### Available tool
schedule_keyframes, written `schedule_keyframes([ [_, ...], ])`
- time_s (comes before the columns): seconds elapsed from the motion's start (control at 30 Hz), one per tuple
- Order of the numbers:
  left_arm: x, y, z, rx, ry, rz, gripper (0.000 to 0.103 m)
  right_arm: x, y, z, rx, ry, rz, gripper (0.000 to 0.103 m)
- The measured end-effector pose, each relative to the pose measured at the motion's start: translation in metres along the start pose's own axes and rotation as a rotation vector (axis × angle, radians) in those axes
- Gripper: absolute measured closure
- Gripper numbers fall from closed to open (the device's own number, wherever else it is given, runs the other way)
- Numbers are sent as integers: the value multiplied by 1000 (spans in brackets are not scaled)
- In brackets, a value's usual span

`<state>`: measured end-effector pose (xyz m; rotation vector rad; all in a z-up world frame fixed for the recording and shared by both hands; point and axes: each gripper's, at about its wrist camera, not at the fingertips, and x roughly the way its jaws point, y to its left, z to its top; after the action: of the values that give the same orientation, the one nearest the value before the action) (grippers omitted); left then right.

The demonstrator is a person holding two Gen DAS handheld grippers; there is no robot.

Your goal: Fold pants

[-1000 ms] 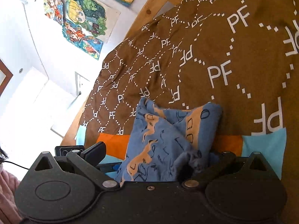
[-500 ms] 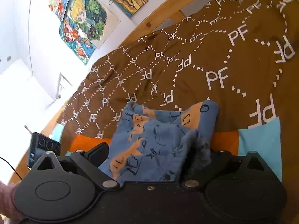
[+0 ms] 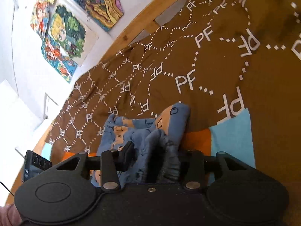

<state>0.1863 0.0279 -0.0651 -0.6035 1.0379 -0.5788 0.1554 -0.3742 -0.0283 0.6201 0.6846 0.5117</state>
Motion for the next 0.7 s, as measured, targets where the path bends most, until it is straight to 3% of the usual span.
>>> schedule_keyframes([
  [0.3, -1, -6, -1, 24, -6, 40, 76, 2, 9, -5, -47, -12, -40, 58],
  [0.47, -6, -10, 0, 37, -21, 32, 86, 2, 17, -7, -88, -20, -100, 72],
  [0.7, -16, -30, -8, 126, -56, 91, 88, -2, 67, -18, -310, -28, -250, 81],
])
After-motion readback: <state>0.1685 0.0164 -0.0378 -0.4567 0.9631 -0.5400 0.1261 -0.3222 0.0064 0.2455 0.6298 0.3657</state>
